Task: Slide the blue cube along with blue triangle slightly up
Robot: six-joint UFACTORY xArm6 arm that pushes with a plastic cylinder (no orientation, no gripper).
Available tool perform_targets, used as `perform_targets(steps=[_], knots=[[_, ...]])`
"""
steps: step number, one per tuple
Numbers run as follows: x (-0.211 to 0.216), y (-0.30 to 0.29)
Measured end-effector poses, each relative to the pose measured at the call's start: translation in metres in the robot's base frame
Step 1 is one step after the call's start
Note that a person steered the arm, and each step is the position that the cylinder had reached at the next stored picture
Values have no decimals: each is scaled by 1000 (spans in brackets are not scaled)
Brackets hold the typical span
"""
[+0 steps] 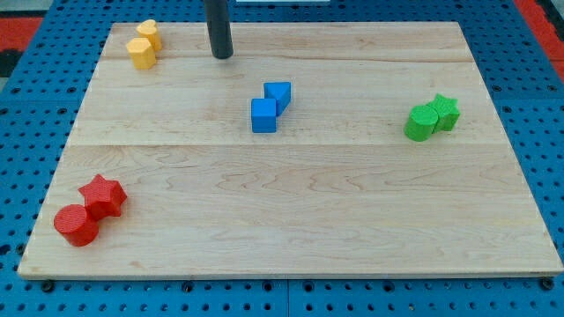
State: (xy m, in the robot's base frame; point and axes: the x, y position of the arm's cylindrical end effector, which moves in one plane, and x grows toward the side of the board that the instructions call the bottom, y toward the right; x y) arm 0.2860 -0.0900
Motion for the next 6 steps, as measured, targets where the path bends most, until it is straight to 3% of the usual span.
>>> perform_targets(steps=[2, 4, 6], knots=[[36, 0], [110, -1], [120, 5]])
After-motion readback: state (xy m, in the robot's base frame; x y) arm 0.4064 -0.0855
